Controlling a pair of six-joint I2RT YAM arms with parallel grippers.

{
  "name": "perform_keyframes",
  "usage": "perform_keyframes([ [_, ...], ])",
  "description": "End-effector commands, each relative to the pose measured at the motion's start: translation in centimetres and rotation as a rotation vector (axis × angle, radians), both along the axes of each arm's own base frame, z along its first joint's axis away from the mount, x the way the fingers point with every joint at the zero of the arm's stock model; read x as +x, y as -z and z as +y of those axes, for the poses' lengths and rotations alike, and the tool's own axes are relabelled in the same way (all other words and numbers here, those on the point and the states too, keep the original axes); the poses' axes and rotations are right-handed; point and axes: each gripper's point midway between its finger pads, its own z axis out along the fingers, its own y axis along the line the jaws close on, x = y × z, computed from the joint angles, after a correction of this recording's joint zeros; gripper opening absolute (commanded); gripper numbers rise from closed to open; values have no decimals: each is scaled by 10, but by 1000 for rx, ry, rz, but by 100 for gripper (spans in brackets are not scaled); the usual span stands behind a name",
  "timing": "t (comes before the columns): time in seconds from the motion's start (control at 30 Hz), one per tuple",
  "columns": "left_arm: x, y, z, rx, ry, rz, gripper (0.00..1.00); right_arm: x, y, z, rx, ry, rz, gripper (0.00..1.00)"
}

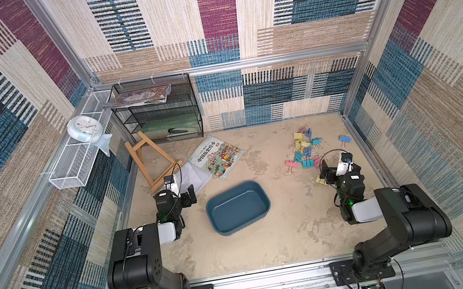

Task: Put the binder clips in the storage box
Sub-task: Adjust the storage box at the center of the board.

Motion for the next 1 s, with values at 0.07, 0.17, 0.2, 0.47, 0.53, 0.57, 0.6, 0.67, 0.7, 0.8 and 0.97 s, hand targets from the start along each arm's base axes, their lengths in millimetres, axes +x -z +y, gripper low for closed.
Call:
perform_keyframes([
  [0.07,2,-6,-1,9,10,-26,99,0,-4,0,1,0,-17,99],
  [0.17,2,-6,-1,8,9,-26,99,0,-4,0,1,0,-18,99],
  [0.2,2,-6,-1,9,10,-25,99,0,-4,0,1,0,-17,99],
  [0.47,2,-6,-1,9,10,-25,99,0,-4,0,1,-1,-17,99],
  [0.53,2,-6,-1,9,10,-24,99,0,-4,0,3,-1,-16,99],
  [0.57,2,-6,-1,9,10,-25,99,1,-3,0,3,-2,-13,99],
  [0.6,2,-6,-1,9,10,-25,98,0,-4,0,3,-2,-15,99],
  [0.67,2,-6,-1,9,10,-24,99,-2,-11,-3,2,16,-46,99],
  [0.7,2,-6,-1,9,10,-25,99,-5,-16,-1,2,2,-60,99],
  [0.8,2,-6,-1,9,10,-24,99,-13,-44,3,-6,-8,-88,99],
  [0.97,3,-7,6,7,-32,-21,99,-31,-84,10,218,-21,-32,99],
])
